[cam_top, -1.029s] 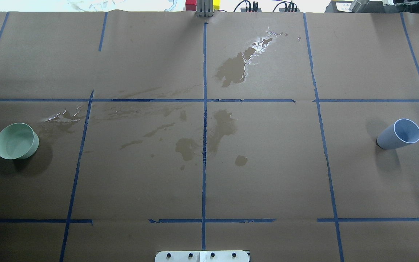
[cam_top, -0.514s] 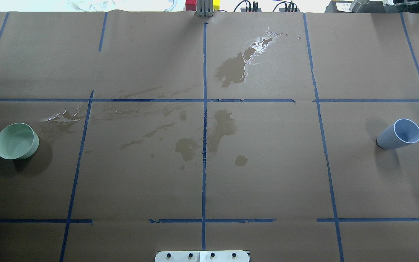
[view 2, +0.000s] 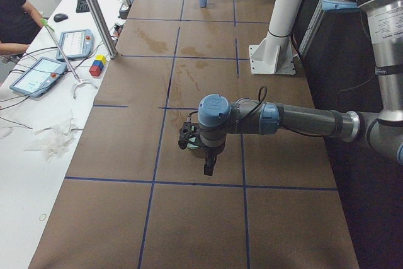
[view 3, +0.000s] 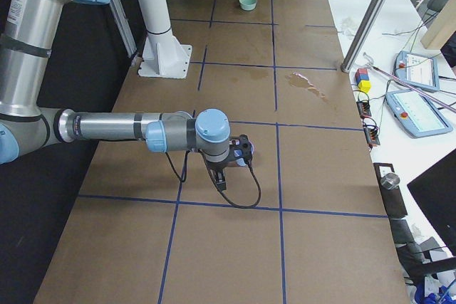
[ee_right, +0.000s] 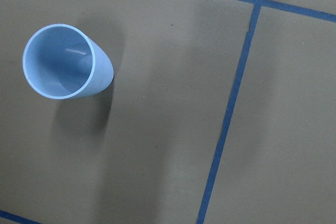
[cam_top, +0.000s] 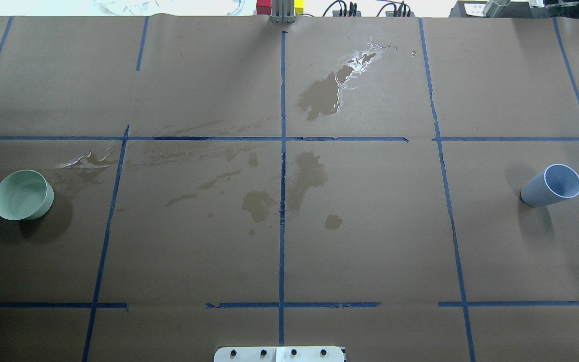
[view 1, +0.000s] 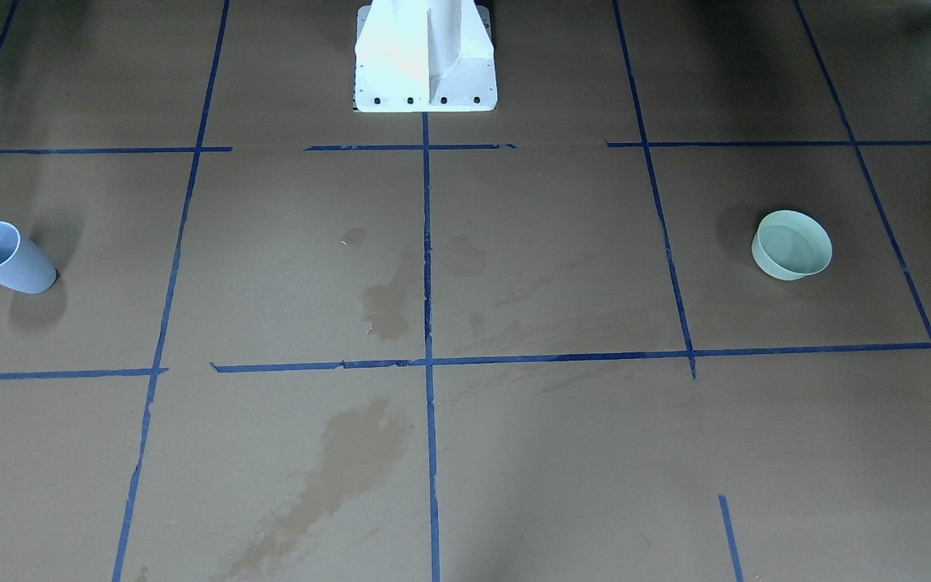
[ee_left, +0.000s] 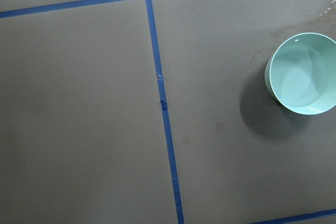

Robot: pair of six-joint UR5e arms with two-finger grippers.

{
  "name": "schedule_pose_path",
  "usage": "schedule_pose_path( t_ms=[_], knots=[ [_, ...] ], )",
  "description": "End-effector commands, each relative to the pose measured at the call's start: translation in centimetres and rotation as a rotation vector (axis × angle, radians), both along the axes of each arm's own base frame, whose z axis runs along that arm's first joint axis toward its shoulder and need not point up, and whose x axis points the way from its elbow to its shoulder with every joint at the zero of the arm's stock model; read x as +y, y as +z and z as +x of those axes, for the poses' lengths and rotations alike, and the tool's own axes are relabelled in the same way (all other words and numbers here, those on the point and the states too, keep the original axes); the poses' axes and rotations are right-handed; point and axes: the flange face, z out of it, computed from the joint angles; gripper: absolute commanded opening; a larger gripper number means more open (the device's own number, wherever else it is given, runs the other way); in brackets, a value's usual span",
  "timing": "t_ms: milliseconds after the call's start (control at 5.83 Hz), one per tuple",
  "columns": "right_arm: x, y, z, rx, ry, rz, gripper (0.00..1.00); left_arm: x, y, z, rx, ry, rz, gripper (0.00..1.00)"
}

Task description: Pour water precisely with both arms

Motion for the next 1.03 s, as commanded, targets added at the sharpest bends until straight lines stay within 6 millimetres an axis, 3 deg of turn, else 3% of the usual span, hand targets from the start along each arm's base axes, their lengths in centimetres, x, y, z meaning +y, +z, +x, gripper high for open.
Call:
schedule_pose_path(
  t_ms=[0,343,514,857],
  knots=[
    [0.0,-0.2,-0.1,-0.006,-0.003,0.004,1.00,-0.1,0.2,0.7,0.038,0.009,-0.013,1.00],
    [0.0,-0.2,-0.1,-0.004,-0.003,0.006,1.00,-2.1,-1.4,2.7,0.042,-0.072,-0.112,1.00],
    [0.0,-0.1,-0.1,-0.004,-0.003,0.006,1.00,-3.0,-1.8,4.7,0.036,-0.028,-0.093,1.00],
    [-0.1,-0.5,-0.1,-0.006,-0.004,0.046,1.00,-5.5,-0.5,7.0,0.029,-0.070,-0.158,1.00]
  ],
)
